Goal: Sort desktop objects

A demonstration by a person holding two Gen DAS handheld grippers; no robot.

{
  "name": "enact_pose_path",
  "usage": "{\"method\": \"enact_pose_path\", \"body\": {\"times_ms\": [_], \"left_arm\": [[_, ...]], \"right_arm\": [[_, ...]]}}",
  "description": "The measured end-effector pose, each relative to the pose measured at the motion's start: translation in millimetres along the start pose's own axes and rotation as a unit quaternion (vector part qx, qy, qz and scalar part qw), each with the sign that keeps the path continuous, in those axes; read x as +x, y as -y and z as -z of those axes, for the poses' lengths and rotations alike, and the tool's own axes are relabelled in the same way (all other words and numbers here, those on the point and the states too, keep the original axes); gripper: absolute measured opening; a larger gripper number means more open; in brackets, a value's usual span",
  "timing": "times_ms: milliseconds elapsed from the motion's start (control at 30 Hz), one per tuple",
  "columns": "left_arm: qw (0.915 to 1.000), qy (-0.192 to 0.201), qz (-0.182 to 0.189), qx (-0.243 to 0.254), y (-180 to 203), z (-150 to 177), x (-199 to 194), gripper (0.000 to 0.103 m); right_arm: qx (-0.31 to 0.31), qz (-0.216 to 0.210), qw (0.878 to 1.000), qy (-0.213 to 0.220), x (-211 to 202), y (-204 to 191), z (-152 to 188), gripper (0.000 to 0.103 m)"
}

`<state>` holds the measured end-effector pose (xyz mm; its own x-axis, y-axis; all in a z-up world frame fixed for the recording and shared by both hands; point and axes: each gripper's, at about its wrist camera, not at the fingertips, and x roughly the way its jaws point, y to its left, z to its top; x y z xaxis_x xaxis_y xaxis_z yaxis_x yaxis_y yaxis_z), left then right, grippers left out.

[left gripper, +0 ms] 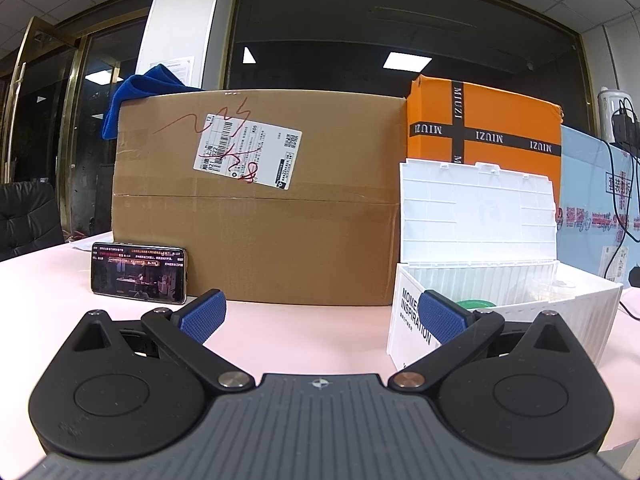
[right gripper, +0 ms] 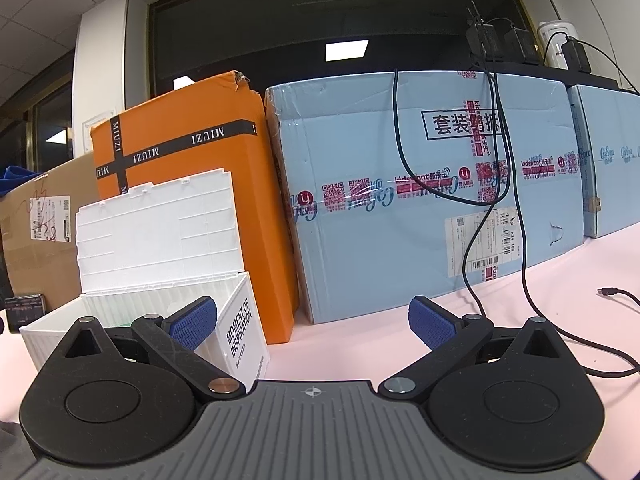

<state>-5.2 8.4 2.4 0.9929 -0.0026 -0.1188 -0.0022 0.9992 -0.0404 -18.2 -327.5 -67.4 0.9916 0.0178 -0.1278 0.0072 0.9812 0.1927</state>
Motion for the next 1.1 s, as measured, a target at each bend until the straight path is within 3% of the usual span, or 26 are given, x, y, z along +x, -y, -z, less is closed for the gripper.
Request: {"method": "enact_pose_path", "body": {"times_ms": [400, 800, 1100], "left_arm": [[0.9999, 0.007, -0.002, -0.009, -2.7, -2.0, -2.7, 0.103], [0.9991, 0.032, 0.002, -0.028, -5.8, -3.9, -10.5, 0.103], [0.9980, 0.060, -0.012, -0.016, -6.2, -9.3, -21.0, 0.103]], "right_arm": [[0.003, -0.010, 1.000, 0.029, -11.5, -1.0, -1.8, 0.103], [-0.008, -0.061, 0.996, 0.066, -26.4, -7.6, -2.7, 0.103], [-0.009, -0.088, 0.993, 0.080, -36.5, -11.0, -4.2, 0.103]]}}
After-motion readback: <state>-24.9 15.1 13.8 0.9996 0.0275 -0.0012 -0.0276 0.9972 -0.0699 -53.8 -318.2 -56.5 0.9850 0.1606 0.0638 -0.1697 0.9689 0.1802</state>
